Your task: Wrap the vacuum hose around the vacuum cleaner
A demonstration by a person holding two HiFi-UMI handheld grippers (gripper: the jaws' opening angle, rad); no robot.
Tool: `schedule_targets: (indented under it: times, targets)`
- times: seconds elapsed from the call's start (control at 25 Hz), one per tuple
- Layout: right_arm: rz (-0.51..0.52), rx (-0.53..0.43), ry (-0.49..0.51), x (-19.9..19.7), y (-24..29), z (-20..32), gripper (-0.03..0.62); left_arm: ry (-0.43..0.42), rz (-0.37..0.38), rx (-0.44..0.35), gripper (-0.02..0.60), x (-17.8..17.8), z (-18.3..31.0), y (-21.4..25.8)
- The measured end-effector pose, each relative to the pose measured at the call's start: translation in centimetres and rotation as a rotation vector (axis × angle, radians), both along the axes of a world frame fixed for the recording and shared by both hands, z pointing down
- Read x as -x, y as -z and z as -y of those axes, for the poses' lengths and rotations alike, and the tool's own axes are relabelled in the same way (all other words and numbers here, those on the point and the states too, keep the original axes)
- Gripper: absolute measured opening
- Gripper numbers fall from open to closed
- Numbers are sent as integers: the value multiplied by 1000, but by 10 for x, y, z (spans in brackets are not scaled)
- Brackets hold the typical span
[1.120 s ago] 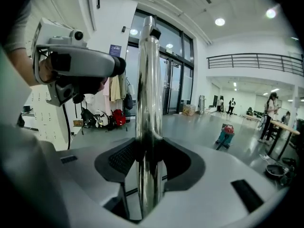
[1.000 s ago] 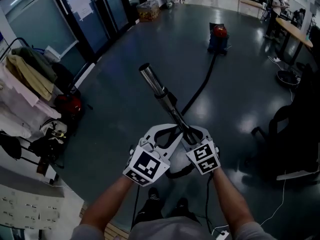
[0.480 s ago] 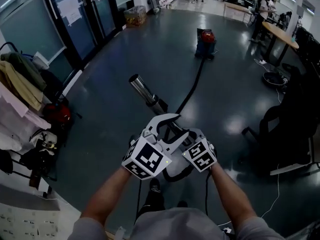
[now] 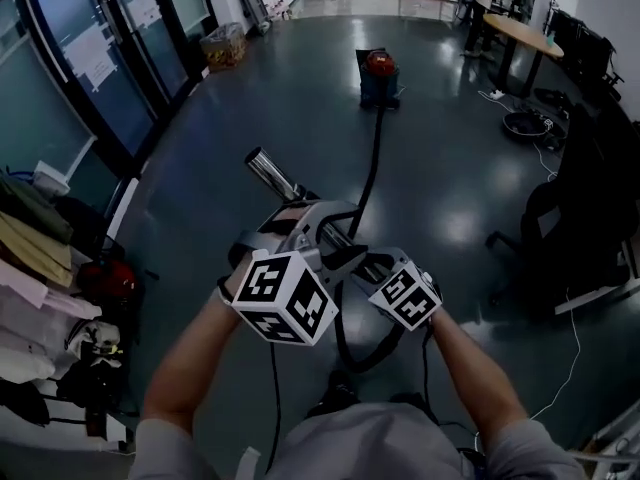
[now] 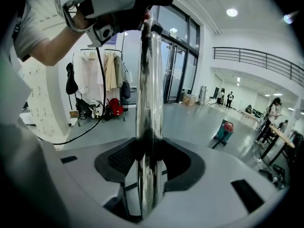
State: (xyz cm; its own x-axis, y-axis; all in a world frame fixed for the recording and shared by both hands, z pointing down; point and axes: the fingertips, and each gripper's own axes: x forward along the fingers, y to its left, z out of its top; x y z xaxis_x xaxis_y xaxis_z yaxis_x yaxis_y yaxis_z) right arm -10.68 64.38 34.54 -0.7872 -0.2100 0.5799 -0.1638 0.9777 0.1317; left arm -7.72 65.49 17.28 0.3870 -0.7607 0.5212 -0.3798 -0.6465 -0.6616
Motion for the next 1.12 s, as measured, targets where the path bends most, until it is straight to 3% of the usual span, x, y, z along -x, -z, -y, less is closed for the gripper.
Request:
schedule_targets:
  times: [0.16,0.36,0.56,0.76,1.12]
  targets:
    - [-28,35,-19,6,-1,26,173,-29,116,80,234,19,34,-18]
    - [-45,24,-3,-6,2,69,173,26,228,157,242,38,83,-45]
    - [-44,19,62,-16,3,114,173,144,291,279,242,58,131,-73]
    - [-60,35,171,-30,2,157,173,267,297,396,242,62,169,-96]
    - [-151,48,286,-36,-7,198,173,350,433,522,242,68,200,-131]
